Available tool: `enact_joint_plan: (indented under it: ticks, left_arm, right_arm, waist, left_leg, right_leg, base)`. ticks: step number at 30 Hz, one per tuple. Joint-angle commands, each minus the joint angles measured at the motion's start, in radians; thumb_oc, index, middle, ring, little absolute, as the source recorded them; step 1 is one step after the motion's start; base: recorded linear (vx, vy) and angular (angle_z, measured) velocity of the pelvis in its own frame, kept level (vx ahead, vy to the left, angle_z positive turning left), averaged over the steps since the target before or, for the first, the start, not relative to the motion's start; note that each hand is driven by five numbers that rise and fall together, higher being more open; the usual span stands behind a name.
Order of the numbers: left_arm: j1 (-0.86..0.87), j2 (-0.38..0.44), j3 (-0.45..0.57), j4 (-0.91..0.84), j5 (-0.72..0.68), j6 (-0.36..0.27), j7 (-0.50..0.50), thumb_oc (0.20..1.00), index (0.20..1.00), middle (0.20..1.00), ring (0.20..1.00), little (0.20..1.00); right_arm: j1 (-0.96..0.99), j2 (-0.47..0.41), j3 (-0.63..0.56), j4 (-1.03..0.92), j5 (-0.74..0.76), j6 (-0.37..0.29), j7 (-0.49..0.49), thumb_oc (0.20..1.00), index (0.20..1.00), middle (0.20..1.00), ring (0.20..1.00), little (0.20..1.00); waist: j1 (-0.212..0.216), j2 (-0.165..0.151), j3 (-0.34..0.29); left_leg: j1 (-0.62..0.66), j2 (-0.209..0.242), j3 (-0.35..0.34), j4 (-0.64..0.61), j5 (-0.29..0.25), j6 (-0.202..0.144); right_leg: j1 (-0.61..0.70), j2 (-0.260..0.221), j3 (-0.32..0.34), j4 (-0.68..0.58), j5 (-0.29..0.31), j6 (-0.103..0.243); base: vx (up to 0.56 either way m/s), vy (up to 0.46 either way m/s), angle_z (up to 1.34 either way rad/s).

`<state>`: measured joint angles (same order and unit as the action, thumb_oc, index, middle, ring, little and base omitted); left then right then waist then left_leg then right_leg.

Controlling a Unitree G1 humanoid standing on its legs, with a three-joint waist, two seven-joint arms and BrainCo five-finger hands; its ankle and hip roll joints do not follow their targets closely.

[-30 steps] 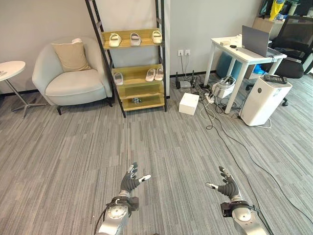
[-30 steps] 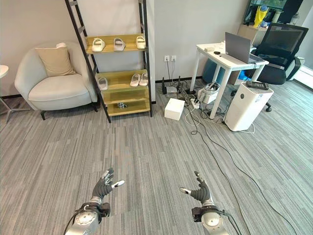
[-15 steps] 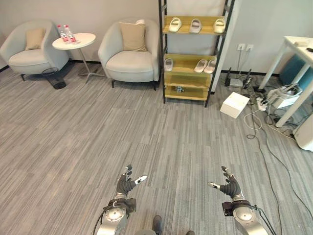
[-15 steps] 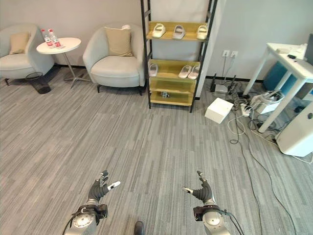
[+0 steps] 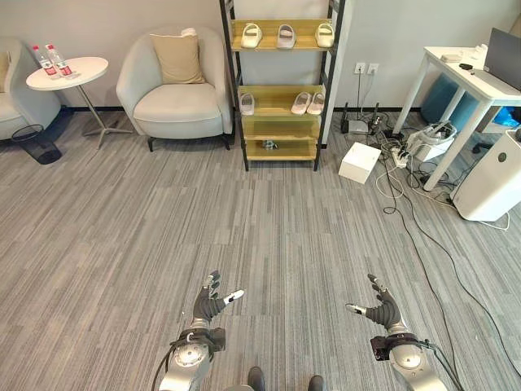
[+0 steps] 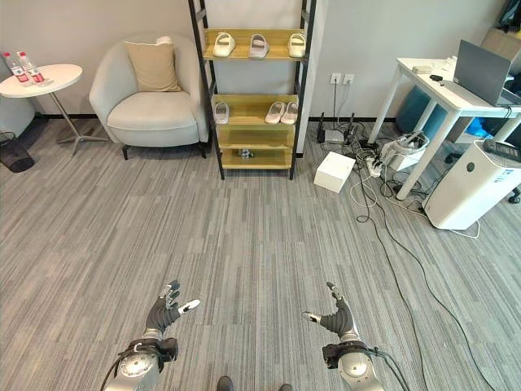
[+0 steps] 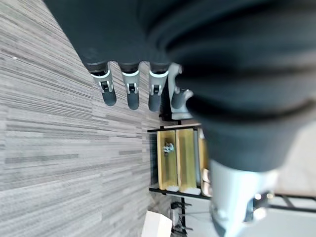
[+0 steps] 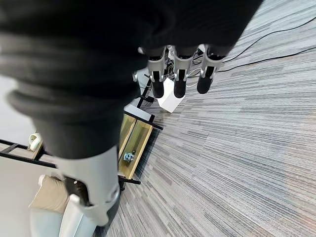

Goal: Arrange the slippers neatly on the shoe rack.

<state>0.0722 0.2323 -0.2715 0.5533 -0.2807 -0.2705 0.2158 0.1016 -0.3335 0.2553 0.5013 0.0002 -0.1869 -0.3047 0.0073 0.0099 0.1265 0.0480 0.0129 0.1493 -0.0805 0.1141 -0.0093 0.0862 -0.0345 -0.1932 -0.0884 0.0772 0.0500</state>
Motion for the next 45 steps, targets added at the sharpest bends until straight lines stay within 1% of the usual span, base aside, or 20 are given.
enact_joint_plan:
  ticks: [1,7,10,11,13,15,17,18,20,21,25,26,29,30,31,34,40,41,42,45]
  left_arm:
    - [-0.055,0.019,0.008,-0.013,0.059,-0.036,0.006,1.000,1.000,1.000,1.000,1.000]
    - [-0.058,0.020,0.019,-0.031,0.048,-0.039,0.021,1.000,1.000,1.000,1.000,1.000]
    - [-0.064,0.024,0.019,-0.038,0.048,-0.036,0.025,1.000,1.000,1.000,1.000,1.000]
    - [-0.071,0.029,0.020,-0.042,0.052,-0.034,0.028,1.000,1.000,1.000,1.000,1.000]
    - [-0.094,0.041,0.019,-0.044,0.070,-0.028,0.027,1.000,1.000,1.000,1.000,1.000]
    - [-0.100,0.040,0.016,-0.041,0.074,-0.026,0.026,1.000,1.000,1.000,1.000,1.000]
    - [-0.108,0.041,0.013,-0.039,0.076,-0.027,0.017,1.000,1.000,1.000,1.000,1.000]
    - [-0.105,0.041,0.014,-0.043,0.062,-0.029,0.011,1.000,1.000,1.000,1.000,1.000]
    - [-0.105,0.037,0.016,-0.041,0.054,-0.026,0.008,1.000,1.000,1.000,1.000,1.000]
    - [-0.117,0.029,0.021,-0.024,0.053,-0.024,0.015,1.000,1.000,1.000,1.000,1.000]
    - [-0.109,0.018,0.014,-0.015,0.049,-0.031,0.003,1.000,1.000,1.000,1.000,1.000]
    - [-0.104,0.007,0.015,-0.016,0.030,-0.032,0.000,1.000,1.000,1.000,1.000,1.000]
    - [-0.098,0.007,0.020,-0.029,-0.001,-0.037,-0.015,1.000,1.000,1.000,1.000,1.000]
    - [-0.095,0.009,0.026,-0.037,-0.012,-0.037,-0.015,1.000,1.000,1.000,1.000,1.000]
    - [-0.097,0.008,0.029,-0.032,-0.009,-0.038,-0.009,1.000,1.000,1.000,1.000,1.000]
    - [-0.089,0.005,0.040,-0.032,-0.016,-0.035,-0.004,1.000,1.000,1.000,1.000,1.000]
    - [-0.056,0.012,0.052,-0.056,-0.008,-0.032,-0.004,1.000,1.000,1.000,1.000,1.000]
    - [-0.049,0.015,0.056,-0.059,-0.003,-0.031,-0.002,1.000,1.000,1.000,1.000,1.000]
    - [-0.049,0.018,0.059,-0.056,0.000,-0.029,0.002,1.000,1.000,1.000,1.000,1.000]
    - [-0.051,0.017,0.070,-0.044,0.007,-0.025,0.010,1.000,1.000,1.000,1.000,1.000]
  right_arm:
    - [-0.048,0.006,-0.009,-0.051,0.008,-0.032,-0.020,1.000,1.000,1.000,1.000,1.000]
    - [-0.079,-0.003,-0.003,-0.038,0.018,-0.026,-0.025,1.000,1.000,1.000,1.000,1.000]
    - [-0.080,-0.007,-0.017,-0.040,0.017,-0.025,-0.028,1.000,1.000,1.000,1.000,1.000]
    - [-0.083,-0.007,-0.024,-0.041,0.015,-0.026,-0.030,1.000,1.000,1.000,1.000,1.000]
    - [-0.097,-0.005,-0.037,-0.037,0.010,-0.027,-0.040,1.000,1.000,1.000,1.000,1.000]
    - [-0.095,-0.001,-0.043,-0.043,0.011,-0.024,-0.039,1.000,1.000,1.000,1.000,1.000]
    - [-0.093,0.000,-0.052,-0.041,0.024,-0.021,-0.034,1.000,1.000,1.000,1.000,1.000]
    - [-0.090,-0.003,-0.059,-0.041,0.033,-0.018,-0.035,1.000,1.000,1.000,1.000,1.000]
    - [-0.090,-0.005,-0.062,-0.040,0.035,-0.016,-0.038,1.000,1.000,1.000,1.000,1.000]
    - [-0.093,-0.002,-0.066,-0.036,0.036,-0.013,-0.043,1.000,1.000,1.000,1.000,1.000]
    - [-0.067,-0.013,-0.067,-0.049,0.025,-0.014,-0.036,1.000,1.000,1.000,1.000,1.000]
    - [-0.048,-0.021,-0.072,-0.061,0.024,-0.018,-0.028,1.000,1.000,1.000,1.000,1.000]
    - [-0.046,-0.037,-0.070,-0.060,0.035,-0.028,-0.020,1.000,1.000,1.000,1.000,1.000]
    - [-0.049,-0.050,-0.061,-0.070,0.046,-0.032,-0.010,1.000,1.000,1.000,1.000,1.000]
    - [-0.050,-0.055,-0.057,-0.066,0.047,-0.033,-0.008,1.000,1.000,1.000,1.000,1.000]
    - [-0.043,-0.065,-0.050,-0.071,0.049,-0.024,0.001,1.000,1.000,1.000,1.000,1.000]
    - [-0.030,-0.066,-0.058,-0.068,0.048,-0.023,0.002,1.000,1.000,1.000,1.000,1.000]
    - [-0.026,-0.063,-0.057,-0.067,0.048,-0.026,0.001,1.000,1.000,1.000,1.000,1.000]
    - [-0.028,-0.062,-0.055,-0.064,0.047,-0.027,-0.003,1.000,1.000,1.000,1.000,1.000]
    - [-0.034,-0.052,-0.048,-0.054,0.042,-0.024,-0.006,1.000,1.000,1.000,1.000,1.000]
  waist:
    - [-0.005,-0.045,-0.009]
    - [-0.002,-0.054,0.011]
    - [-0.003,-0.057,0.026]
    - [-0.003,-0.058,0.039]
    - [-0.016,-0.052,0.079]
    - [-0.024,-0.047,0.092]
    - [-0.039,-0.036,0.105]
    - [-0.053,-0.040,0.105]
    - [-0.069,-0.035,0.108]
    - [-0.104,-0.045,0.101]
    - [-0.117,-0.043,0.085]
    - [-0.126,-0.029,0.071]
    - [-0.116,-0.015,0.072]
    - [-0.105,-0.036,0.082]
    - [-0.096,-0.044,0.087]
    - [-0.067,-0.068,0.103]
    - [-0.001,-0.070,0.104]
    - [0.016,-0.053,0.100]
    - [0.026,-0.050,0.101]
    - [0.054,-0.050,0.096]
  left_leg:
    - [0.027,0.021,-0.074,-0.007,-0.118,-0.033]
    - [0.008,0.009,-0.071,0.013,-0.131,-0.017]
    - [-0.006,0.002,-0.067,0.035,-0.145,-0.003]
    - [-0.014,-0.001,-0.064,0.045,-0.153,0.004]
    - [-0.005,-0.005,-0.054,0.063,-0.177,0.025]
    - [0.009,-0.004,-0.061,0.061,-0.180,0.030]
    - [0.063,0.005,-0.074,0.028,-0.194,0.019]
    - [0.104,-0.001,-0.090,0.006,-0.209,0.009]
    - [0.134,0.008,-0.100,-0.005,-0.225,-0.001]
    - [0.185,0.021,-0.109,-0.007,-0.264,-0.025]
    - [0.233,0.054,-0.120,-0.006,-0.297,-0.047]
    - [0.227,0.098,-0.115,0.064,-0.264,-0.077]
    - [0.164,0.119,-0.128,0.237,-0.183,-0.103]
    - [0.083,0.092,-0.165,0.416,-0.111,-0.102]
    - [0.051,0.086,-0.175,0.495,-0.087,-0.103]
    - [-0.066,0.057,-0.152,0.583,-0.095,-0.084]
    - [-0.221,0.065,-0.077,0.371,-0.117,-0.057]
    - [-0.244,0.077,-0.082,0.219,-0.032,-0.069]
    - [-0.274,0.082,-0.071,0.159,0.009,-0.076]
    - [-0.317,0.084,-0.024,0.028,0.057,-0.086]
  right_leg:
    - [0.042,-0.045,0.043,0.001,-0.127,0.076]
    - [0.024,-0.051,0.070,0.014,-0.124,0.082]
    - [-0.008,-0.062,0.069,0.094,-0.147,0.087]
    - [-0.043,-0.068,0.069,0.161,-0.154,0.095]
    - [-0.158,-0.089,0.058,0.400,-0.097,0.155]
    - [-0.205,-0.097,0.068,0.477,-0.069,0.163]
    - [-0.274,-0.106,0.041,0.473,-0.072,0.141]
    - [-0.291,-0.117,0.011,0.341,-0.055,0.126]
    - [-0.292,-0.111,-0.009,0.261,-0.035,0.127]
    - [-0.351,-0.121,-0.005,0.144,0.016,0.147]
    - [-0.323,-0.116,-0.005,0.093,0.051,0.143]
    - [-0.296,-0.093,-0.009,0.108,0.039,0.118]
    - [-0.242,-0.055,-0.012,0.100,0.011,0.085]
    - [-0.199,-0.045,-0.003,0.088,-0.011,0.053]
    - [-0.171,-0.039,0.001,0.083,-0.029,0.037]
    - [-0.100,-0.041,0.027,0.073,-0.071,0.017]
    - [0.026,-0.030,0.065,0.054,-0.156,0.025]
    - [0.068,-0.007,0.069,0.049,-0.186,0.028]
    - [0.099,0.001,0.074,0.047,-0.207,0.028]
    - [0.173,0.008,0.100,0.038,-0.247,0.031]
  base:
    - [0.00,0.014,-0.21]
    - [0.01,0.047,-0.15]
    - [-0.01,0.064,-0.10]
    - [0.00,0.096,-0.10]
    - [0.04,0.121,-0.26]
    - [0.13,0.042,-0.19]
    - [0.32,-0.047,0.07]
    - [0.37,-0.141,0.17]
    - [0.41,-0.168,0.15]
    - [0.47,-0.195,0.40]
    - [0.37,-0.219,0.32]
    - [0.43,-0.341,0.06]
    - [0.25,-0.234,0.45]
    - [0.38,-0.367,0.32]
    - [0.38,-0.341,-0.04]
    - [0.35,-0.174,-0.62]
    - [0.39,-0.013,-0.36]
    - [0.47,0.037,-0.40]
    - [0.62,0.053,-0.31]
    - [0.47,0.070,-0.02]
